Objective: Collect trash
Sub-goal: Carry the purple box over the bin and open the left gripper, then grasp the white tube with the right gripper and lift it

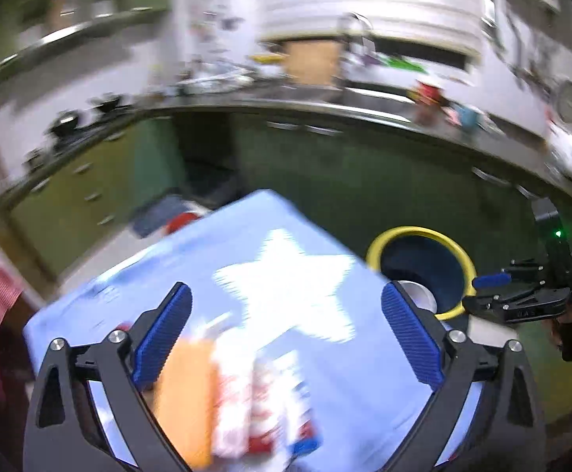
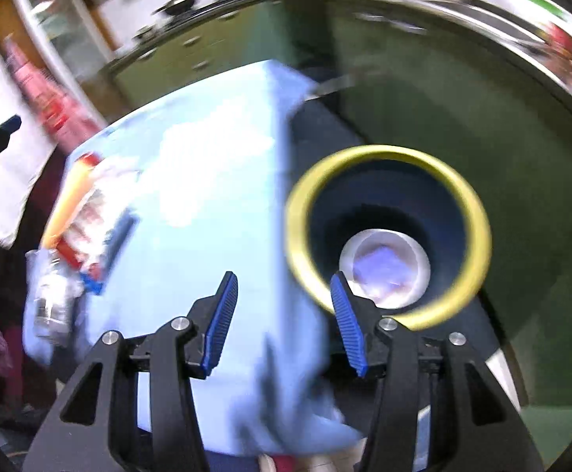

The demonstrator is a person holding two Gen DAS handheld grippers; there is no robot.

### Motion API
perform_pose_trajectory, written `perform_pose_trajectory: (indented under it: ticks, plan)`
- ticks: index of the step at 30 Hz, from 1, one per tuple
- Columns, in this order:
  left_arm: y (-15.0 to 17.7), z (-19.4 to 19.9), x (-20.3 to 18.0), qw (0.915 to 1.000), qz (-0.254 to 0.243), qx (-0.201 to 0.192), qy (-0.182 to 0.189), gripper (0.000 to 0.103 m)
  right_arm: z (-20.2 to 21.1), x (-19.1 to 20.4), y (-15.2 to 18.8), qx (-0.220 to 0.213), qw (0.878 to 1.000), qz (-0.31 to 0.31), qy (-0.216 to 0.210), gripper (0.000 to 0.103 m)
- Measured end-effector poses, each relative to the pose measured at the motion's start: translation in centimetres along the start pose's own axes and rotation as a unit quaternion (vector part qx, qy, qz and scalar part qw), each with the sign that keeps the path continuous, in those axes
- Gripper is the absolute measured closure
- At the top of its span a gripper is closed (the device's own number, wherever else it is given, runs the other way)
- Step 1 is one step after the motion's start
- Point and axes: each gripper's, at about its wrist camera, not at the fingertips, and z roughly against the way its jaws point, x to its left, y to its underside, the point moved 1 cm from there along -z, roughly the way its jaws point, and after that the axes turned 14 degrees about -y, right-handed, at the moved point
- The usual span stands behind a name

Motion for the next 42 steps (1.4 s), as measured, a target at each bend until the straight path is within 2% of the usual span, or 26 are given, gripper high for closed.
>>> perform_pose_trajectory:
  ticks: [5, 8, 10, 17, 20, 25, 37, 38, 40, 42]
  plan:
    - [5.5, 1.7, 6.0, 0.9972, 0.042, 0.007, -0.060, 0.005, -5.8, 6.4, -2.1, 0.066, 0.995, 0.027, -0.074, 0.056]
    - [8.3, 2.5, 8.5, 0.9928, 0.057, 0.016, -0.104, 0.005, -8.7, 9.8, -3.0, 0.103, 0.989, 0.040, -0.096, 0.056]
    - [9.8, 3.0, 9.8, 0.9900, 0.064, 0.022, -0.124, 0.005, -9.9, 11.4, -3.6, 0.113, 0.987, 0.040, -0.108, 0.061]
    - [12.1, 3.3, 11.7, 0.9859, 0.067, 0.038, -0.148, 0.005, -12.5, 13.7, -5.4, 0.130, 0.979, -0.010, -0.157, 0.071]
    - [12.6, 3.2, 11.5, 0.9862, 0.066, 0.042, -0.146, 0.005, -13.0, 14.3, -6.1, 0.129, 0.978, -0.019, -0.164, 0.071]
    - [12.3, 2.6, 10.9, 0.9877, 0.061, 0.044, -0.137, 0.005, -14.4, 13.3, -5.9, 0.156, 0.980, -0.034, -0.122, 0.071]
    - [11.8, 3.0, 9.9, 0.9892, 0.049, 0.038, -0.133, 0.005, -19.0, 12.3, -5.2, 0.200, 0.967, -0.077, -0.141, 0.071]
    - [11.8, 3.0, 10.0, 0.9891, 0.050, 0.039, -0.133, 0.005, -19.1, 12.2, -5.1, 0.201, 0.965, -0.080, -0.145, 0.072]
    - [11.8, 2.8, 10.0, 0.9889, 0.051, 0.041, -0.134, 0.004, -19.0, 12.2, -4.9, 0.201, 0.964, -0.082, -0.153, 0.086]
    - [11.9, 2.7, 10.0, 0.9888, 0.050, 0.043, -0.134, 0.005, -18.3, 12.3, -5.0, 0.191, 0.965, -0.079, -0.159, 0.089]
